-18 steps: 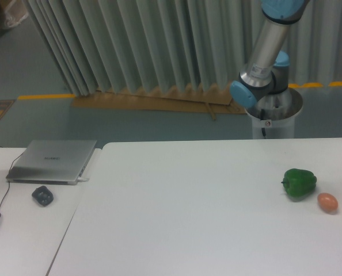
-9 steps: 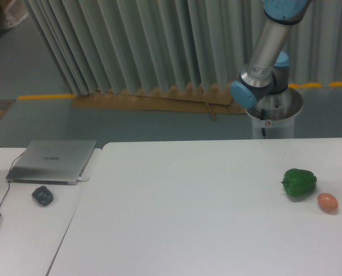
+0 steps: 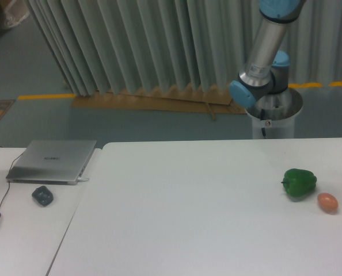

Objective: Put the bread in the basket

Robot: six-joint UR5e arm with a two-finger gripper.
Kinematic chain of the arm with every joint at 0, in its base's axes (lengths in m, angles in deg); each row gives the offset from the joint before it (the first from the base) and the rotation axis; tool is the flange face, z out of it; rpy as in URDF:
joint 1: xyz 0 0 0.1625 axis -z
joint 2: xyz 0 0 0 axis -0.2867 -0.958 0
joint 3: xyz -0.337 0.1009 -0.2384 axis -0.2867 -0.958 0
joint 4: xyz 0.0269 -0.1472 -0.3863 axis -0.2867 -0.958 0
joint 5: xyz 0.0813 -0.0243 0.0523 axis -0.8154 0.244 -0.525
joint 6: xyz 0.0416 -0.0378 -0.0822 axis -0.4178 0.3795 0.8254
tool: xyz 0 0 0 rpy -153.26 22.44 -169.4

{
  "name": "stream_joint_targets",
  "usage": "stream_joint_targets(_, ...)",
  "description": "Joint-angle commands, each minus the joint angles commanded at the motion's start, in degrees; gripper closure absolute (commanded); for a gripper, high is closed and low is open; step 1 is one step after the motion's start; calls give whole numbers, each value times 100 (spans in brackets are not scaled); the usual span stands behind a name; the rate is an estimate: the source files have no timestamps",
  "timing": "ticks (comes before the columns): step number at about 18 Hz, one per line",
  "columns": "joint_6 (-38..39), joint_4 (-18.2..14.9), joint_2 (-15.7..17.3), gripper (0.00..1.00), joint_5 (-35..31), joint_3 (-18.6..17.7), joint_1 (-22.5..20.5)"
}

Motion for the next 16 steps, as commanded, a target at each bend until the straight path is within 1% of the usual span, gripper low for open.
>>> stream_joint_targets(3,168,9,88,0,70,-44,238)
stream_joint_targets(6,195,-26,281,0,44,-88,519)
stream_joint_targets(7,238,-26,334,0,35,-158,642)
stream_joint_targets(8,326,-18,439,0,9,-298,739)
stream_joint_targets(11,387,-52,772,0,96,-842,818)
stream_joint_targets(12,518,-61,852,0,105,-1044,871)
stream_joint_targets(13,894,-61,940,0,140,-1273,932)
stream_joint_targets(14,1080,-61,949,0,184,-1318,985)
stream_joint_targets(16,1179,-79,950,0,228,-1275,1082)
